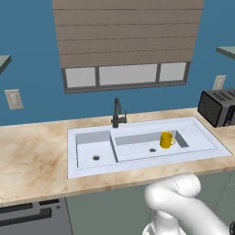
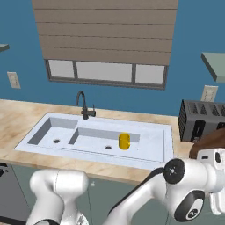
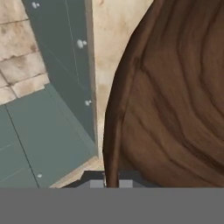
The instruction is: Pick the mug and place it in the sink. Pick the bowl and place it in the open cabinet and then close the cabinet.
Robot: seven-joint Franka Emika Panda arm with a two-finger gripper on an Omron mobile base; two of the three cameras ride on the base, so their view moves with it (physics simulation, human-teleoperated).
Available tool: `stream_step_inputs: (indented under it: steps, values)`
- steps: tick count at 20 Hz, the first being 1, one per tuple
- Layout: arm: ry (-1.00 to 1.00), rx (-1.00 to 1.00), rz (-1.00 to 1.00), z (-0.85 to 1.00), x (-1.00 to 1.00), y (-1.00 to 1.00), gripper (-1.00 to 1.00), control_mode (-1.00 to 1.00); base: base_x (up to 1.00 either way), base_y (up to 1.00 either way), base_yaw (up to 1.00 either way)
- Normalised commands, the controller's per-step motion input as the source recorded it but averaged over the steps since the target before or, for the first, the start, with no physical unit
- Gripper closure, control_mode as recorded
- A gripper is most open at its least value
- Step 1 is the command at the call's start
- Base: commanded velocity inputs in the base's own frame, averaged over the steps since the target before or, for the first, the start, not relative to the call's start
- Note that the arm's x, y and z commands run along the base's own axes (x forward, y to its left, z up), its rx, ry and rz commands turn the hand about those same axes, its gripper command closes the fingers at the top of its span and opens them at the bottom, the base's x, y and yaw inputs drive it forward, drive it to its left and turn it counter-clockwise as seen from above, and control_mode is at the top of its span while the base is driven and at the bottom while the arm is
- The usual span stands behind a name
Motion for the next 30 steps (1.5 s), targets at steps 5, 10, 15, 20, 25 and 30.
stream_step_inputs:
  steps: [5, 10, 15, 20, 25, 30]
  values:
    - [0.17, 0.01, 0.02, 0.80, -0.50, 0.78, 1.00, -1.00, 0.00, 0.00, 0.00]
    - [0.24, 0.03, 0.00, -0.05, -0.33, 0.99, 1.00, -1.00, 0.00, 0.00, 0.00]
    - [0.04, 0.12, 0.01, -0.01, -0.35, 1.00, 1.00, -1.00, 0.00, 0.00, 0.00]
    - [0.00, 0.31, 0.00, 0.00, -0.17, 1.00, 1.00, -1.00, 0.00, 0.00, 0.00]
    - [0.00, 0.40, 0.00, 0.00, -0.10, 0.94, 1.00, -1.00, 0.00, 0.00, 0.00]
    - [-0.04, 0.23, 0.00, 0.25, 0.00, 0.51, 1.00, -1.00, 0.00, 0.00, 0.00]
